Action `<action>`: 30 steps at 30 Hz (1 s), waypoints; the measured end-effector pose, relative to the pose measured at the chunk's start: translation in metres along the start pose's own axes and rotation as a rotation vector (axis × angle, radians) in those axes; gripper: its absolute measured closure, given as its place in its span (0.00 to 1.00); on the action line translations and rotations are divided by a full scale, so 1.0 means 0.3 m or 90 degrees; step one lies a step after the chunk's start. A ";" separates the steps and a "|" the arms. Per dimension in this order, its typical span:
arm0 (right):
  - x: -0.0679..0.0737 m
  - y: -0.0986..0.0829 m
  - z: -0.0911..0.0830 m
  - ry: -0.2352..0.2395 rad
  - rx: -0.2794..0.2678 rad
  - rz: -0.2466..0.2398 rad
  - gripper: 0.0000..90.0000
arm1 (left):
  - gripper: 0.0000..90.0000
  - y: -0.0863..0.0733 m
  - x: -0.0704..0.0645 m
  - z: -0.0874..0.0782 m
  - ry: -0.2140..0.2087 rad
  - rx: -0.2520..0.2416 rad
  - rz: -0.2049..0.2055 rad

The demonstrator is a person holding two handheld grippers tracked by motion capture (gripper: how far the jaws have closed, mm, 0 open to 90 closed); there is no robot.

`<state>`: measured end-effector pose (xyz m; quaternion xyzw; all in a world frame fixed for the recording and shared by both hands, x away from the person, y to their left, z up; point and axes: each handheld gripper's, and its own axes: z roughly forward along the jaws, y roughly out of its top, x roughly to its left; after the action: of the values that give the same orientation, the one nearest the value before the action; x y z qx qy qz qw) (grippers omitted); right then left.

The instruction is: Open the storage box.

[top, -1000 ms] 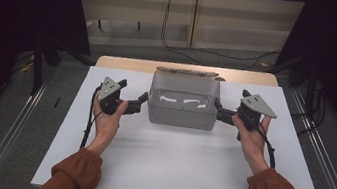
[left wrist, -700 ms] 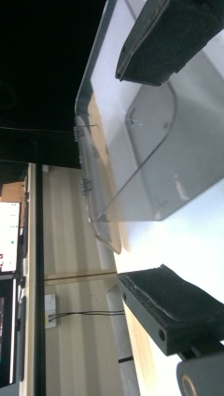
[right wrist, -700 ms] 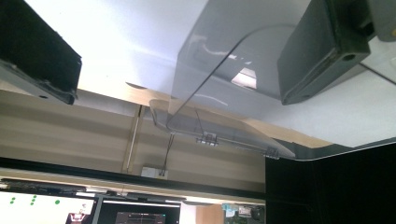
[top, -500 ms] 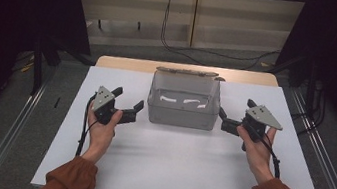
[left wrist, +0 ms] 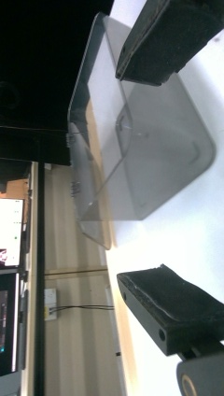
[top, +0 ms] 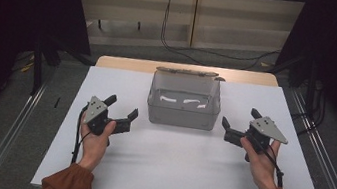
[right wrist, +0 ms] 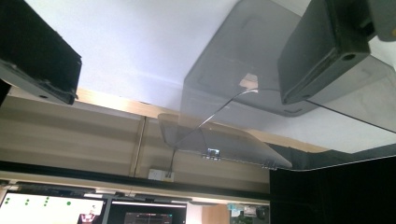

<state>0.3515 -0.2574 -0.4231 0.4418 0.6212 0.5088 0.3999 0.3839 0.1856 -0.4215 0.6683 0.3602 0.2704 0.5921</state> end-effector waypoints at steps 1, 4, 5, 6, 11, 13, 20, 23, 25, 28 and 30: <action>0.003 -0.002 -0.014 0.000 -0.004 0.001 0.00 | 0.04 -0.005 0.000 -0.007 0.003 -0.001 -0.004; 0.006 -0.002 -0.026 -0.008 -0.017 -0.003 0.00 | 0.04 -0.014 0.001 -0.022 0.004 0.004 -0.013; 0.008 -0.002 -0.033 -0.012 -0.019 -0.005 0.00 | 0.04 -0.015 0.000 -0.027 0.005 0.004 -0.020; 0.009 -0.002 -0.046 -0.014 -0.025 -0.003 0.00 | 0.04 -0.015 0.000 -0.033 0.008 0.006 -0.017; 0.010 -0.015 -0.069 -0.018 -0.022 -0.002 0.00 | 0.04 -0.023 -0.001 -0.066 0.032 0.001 -0.021; 0.009 -0.021 -0.080 -0.018 -0.018 -0.004 0.00 | 0.04 -0.027 -0.002 -0.082 0.035 0.002 -0.017; -0.010 -0.029 -0.132 -0.029 -0.020 0.019 0.00 | 0.04 -0.028 -0.014 -0.133 0.059 -0.020 -0.023; -0.014 -0.034 -0.146 -0.029 -0.019 0.017 0.00 | 0.04 -0.038 -0.011 -0.151 0.066 -0.014 -0.024; -0.018 -0.039 -0.162 -0.032 -0.016 0.016 0.00 | 0.04 -0.044 -0.010 -0.162 0.064 -0.004 -0.025; -0.032 -0.048 -0.200 -0.043 -0.017 0.019 0.00 | 0.04 -0.056 -0.007 -0.179 0.068 0.004 -0.022; -0.036 -0.052 -0.209 -0.042 -0.018 0.018 0.00 | 0.04 -0.062 -0.006 -0.189 0.072 0.011 -0.026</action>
<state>0.2930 -0.2866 -0.4277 0.4612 0.5944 0.5082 0.4192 0.3352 0.2188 -0.4311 0.6493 0.4090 0.2927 0.5705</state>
